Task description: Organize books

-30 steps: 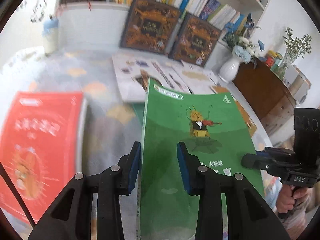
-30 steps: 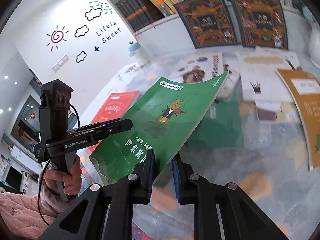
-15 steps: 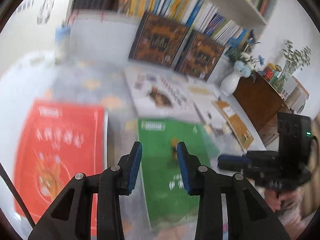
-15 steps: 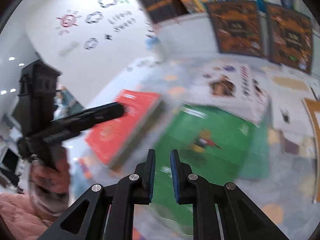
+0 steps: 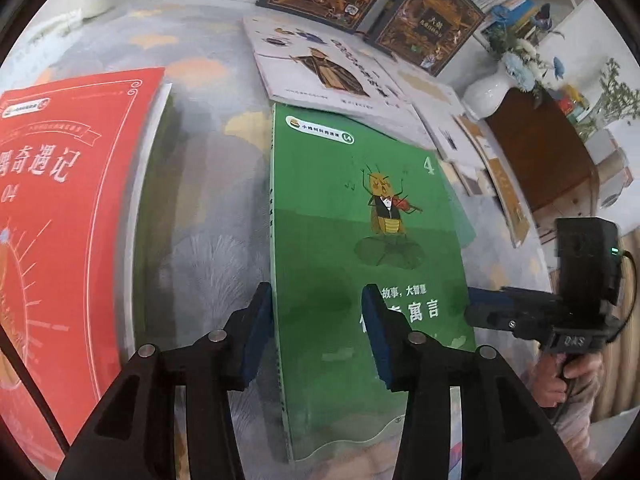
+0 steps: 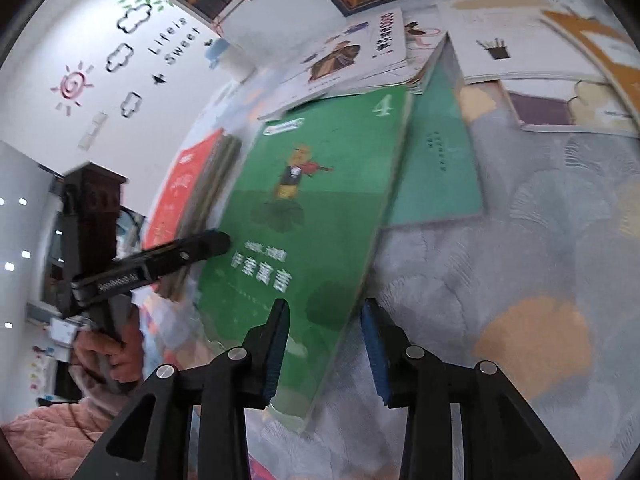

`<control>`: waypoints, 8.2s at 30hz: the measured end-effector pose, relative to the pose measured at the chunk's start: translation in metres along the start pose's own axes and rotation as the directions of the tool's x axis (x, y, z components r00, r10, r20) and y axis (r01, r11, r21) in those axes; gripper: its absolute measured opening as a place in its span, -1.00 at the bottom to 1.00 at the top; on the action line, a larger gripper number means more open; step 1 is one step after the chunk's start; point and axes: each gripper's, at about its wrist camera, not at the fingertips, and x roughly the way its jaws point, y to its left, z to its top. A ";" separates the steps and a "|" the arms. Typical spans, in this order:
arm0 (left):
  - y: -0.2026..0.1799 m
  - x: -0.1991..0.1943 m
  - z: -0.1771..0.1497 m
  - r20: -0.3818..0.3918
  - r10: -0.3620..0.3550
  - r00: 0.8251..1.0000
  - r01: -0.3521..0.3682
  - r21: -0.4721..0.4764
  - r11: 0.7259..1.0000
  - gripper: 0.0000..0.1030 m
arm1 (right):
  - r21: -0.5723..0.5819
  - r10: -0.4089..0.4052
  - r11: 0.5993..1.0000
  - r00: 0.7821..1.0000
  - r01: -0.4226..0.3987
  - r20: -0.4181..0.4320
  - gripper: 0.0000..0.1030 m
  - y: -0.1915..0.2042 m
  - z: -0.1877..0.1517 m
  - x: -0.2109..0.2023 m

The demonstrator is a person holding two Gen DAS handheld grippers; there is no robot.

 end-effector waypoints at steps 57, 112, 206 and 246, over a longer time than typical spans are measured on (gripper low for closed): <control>0.163 -0.139 -0.003 0.353 0.160 0.922 -0.054 -0.293 0.955 -0.15 | -0.301 0.035 0.953 0.999 -0.035 -0.006 -0.71 0.189 0.068 0.129; 0.003 0.044 0.136 0.256 0.366 0.895 -0.341 -0.136 0.930 -0.09 | 0.005 -0.235 0.967 0.883 0.255 0.407 -0.04 -0.015 0.166 -0.003; -0.036 -0.044 -0.036 0.186 0.051 0.981 -0.064 0.067 0.996 -0.32 | -0.241 -0.113 0.957 0.972 0.163 0.207 -0.70 0.079 -0.031 -0.048; 0.138 -0.147 -0.020 0.383 0.304 0.872 -0.210 -0.268 0.940 -0.28 | -0.365 0.049 0.931 0.991 0.001 0.127 -0.66 0.220 0.029 0.119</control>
